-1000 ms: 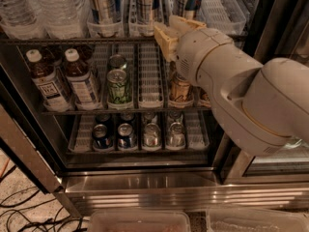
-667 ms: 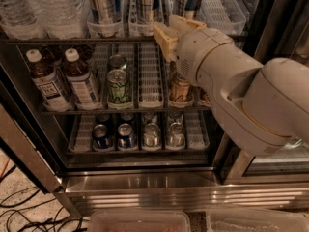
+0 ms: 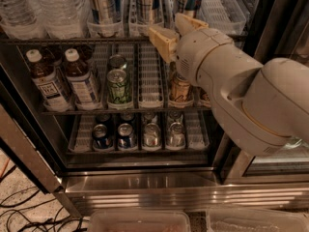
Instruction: Pick redbull can from top shelf of fridge
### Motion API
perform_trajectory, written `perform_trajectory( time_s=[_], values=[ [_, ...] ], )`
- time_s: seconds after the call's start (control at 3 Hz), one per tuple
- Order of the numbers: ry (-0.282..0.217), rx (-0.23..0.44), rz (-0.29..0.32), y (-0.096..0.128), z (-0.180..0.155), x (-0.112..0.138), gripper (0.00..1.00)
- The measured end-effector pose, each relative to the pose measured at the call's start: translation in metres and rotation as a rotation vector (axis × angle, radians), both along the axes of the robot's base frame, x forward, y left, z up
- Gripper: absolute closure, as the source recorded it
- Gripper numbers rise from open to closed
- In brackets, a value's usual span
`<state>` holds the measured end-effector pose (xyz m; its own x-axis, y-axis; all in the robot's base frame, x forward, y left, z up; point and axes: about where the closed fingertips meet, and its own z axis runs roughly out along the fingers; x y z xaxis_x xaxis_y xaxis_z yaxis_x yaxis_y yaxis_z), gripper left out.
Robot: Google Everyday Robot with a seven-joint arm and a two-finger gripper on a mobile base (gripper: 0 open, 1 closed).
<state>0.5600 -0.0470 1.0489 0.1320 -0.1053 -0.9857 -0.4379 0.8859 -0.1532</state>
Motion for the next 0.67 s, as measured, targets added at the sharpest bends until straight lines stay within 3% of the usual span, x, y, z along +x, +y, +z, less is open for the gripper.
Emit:
perform_trajectory(
  time_s=[0.67],
  values=[
    [0.0,-0.004,0.012,0.0034,0.0004,-0.0009,0.24]
  ],
)
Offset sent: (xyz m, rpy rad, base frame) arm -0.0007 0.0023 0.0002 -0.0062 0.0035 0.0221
